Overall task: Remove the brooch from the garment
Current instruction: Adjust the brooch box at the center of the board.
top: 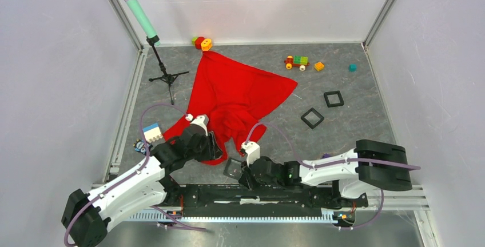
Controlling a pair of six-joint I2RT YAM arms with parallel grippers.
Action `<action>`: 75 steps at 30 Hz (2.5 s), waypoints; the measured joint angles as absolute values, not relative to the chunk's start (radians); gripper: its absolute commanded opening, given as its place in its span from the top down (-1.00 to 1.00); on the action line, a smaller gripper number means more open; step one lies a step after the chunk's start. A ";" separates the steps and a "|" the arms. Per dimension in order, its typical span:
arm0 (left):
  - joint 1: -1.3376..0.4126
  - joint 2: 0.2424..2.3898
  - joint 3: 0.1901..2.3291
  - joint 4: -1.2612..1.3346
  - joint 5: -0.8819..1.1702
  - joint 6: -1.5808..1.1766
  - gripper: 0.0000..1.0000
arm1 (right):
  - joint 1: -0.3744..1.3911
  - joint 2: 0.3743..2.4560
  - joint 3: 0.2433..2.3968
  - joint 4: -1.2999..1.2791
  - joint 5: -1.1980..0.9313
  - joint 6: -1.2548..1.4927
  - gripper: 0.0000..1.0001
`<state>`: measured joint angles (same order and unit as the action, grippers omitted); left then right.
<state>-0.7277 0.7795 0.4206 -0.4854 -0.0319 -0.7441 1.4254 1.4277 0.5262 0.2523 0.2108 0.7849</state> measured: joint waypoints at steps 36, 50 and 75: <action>-0.708 0.836 0.456 -0.439 -0.074 -0.740 0.49 | 0.954 1.339 0.524 0.012 0.342 0.596 -0.51; -0.695 1.167 0.534 -0.256 0.064 -0.651 0.69 | 1.054 1.271 0.542 -0.076 0.330 0.776 -0.89; -0.896 1.572 0.435 0.709 0.444 -1.073 0.77 | 1.006 0.923 0.371 -0.242 0.419 0.999 -0.96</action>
<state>-0.8959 1.5719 0.4355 0.7094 0.4442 -1.0733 1.0058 0.9226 0.3706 -0.2420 0.4191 0.9993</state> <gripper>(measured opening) 0.474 0.979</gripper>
